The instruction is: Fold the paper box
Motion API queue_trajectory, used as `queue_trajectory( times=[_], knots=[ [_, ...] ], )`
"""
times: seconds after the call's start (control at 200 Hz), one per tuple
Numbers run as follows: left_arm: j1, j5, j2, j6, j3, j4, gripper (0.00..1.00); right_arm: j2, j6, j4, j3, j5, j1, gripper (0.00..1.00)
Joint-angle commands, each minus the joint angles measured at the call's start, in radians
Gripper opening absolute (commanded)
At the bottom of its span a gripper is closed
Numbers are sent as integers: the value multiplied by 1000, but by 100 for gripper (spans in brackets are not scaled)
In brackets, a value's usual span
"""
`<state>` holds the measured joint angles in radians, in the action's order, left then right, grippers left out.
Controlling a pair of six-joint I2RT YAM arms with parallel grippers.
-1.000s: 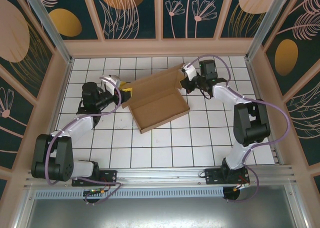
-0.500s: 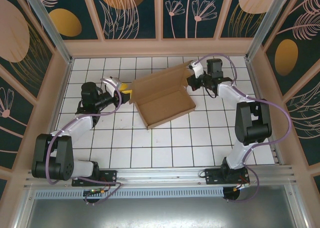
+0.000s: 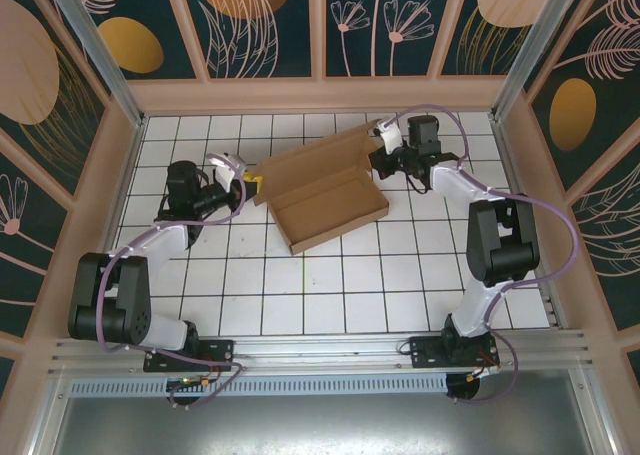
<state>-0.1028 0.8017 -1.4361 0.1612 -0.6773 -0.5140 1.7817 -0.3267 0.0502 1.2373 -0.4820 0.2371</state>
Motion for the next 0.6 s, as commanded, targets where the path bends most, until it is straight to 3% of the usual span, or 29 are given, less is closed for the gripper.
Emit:
queue_trajectory(
  times=[0.0,0.175,0.315,0.47,0.596],
  knots=[
    [1,-102,14,-36,-20,-22,0,-9,77,-32,-8,25,25,0],
    [-70,-402,29,-189,-7,-150,0,-92,232,-222,-121,104,83,0],
    [-182,-671,-6,-313,-20,-190,0,-132,404,-388,-201,370,176,0],
    [-248,-837,-71,-547,-30,-231,0,-132,566,-596,-273,659,274,0],
    [-359,-984,-119,-614,-10,-289,0,-108,564,-764,-332,864,377,0]
  ],
)
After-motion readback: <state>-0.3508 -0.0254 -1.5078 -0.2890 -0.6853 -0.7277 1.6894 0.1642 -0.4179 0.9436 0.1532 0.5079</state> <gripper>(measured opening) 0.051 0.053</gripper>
